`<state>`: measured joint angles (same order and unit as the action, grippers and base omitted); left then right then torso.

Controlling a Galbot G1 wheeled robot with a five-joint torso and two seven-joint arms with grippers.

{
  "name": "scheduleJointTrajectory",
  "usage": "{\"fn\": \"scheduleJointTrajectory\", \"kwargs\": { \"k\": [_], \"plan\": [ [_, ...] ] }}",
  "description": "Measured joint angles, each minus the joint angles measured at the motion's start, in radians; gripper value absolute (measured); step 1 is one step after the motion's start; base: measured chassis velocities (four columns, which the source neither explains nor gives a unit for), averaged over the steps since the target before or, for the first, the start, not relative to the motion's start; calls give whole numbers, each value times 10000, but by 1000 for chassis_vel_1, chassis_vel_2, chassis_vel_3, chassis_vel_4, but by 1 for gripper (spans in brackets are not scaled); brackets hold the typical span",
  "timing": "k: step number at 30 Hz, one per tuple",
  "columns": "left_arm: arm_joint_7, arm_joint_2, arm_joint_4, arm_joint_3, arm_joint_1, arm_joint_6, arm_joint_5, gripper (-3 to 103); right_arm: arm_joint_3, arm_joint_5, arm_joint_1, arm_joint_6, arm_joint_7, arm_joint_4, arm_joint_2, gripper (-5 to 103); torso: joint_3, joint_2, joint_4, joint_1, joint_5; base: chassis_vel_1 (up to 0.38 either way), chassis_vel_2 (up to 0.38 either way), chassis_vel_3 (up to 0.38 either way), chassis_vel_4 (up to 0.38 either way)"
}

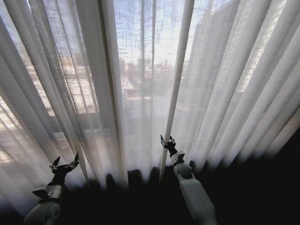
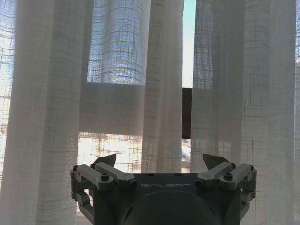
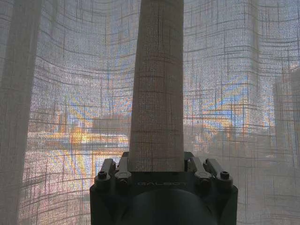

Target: Open the curtains by pulling them apart, changing their state from closed to fully open.

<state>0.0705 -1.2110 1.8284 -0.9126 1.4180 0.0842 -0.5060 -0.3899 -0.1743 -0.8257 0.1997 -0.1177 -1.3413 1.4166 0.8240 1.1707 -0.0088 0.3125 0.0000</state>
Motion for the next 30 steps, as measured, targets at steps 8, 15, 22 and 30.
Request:
{"fn": "scheduleJointTrajectory", "kwargs": {
  "k": [8,15,22,30],
  "plan": [
    [0,0,0,0,0,0,0,100,20,-24,-128,-1,-139,-157,27,24,0,0,0,0,0,0,0,0,0],
    [0,0,0,0,0,0,0,100,52,-347,-197,116,-745,-353,83,2,0,0,0,0,0,0,0,0,0],
    [1,0,0,0,0,0,0,100,-20,-670,-218,147,-1462,-383,53,0,0,0,0,0,0,0,0,0,0],
    [1,0,0,0,0,0,0,100,-66,-892,-220,114,-1721,-383,-41,0,0,0,0,-1,1,-6,-1,2,2]
  ]
}}
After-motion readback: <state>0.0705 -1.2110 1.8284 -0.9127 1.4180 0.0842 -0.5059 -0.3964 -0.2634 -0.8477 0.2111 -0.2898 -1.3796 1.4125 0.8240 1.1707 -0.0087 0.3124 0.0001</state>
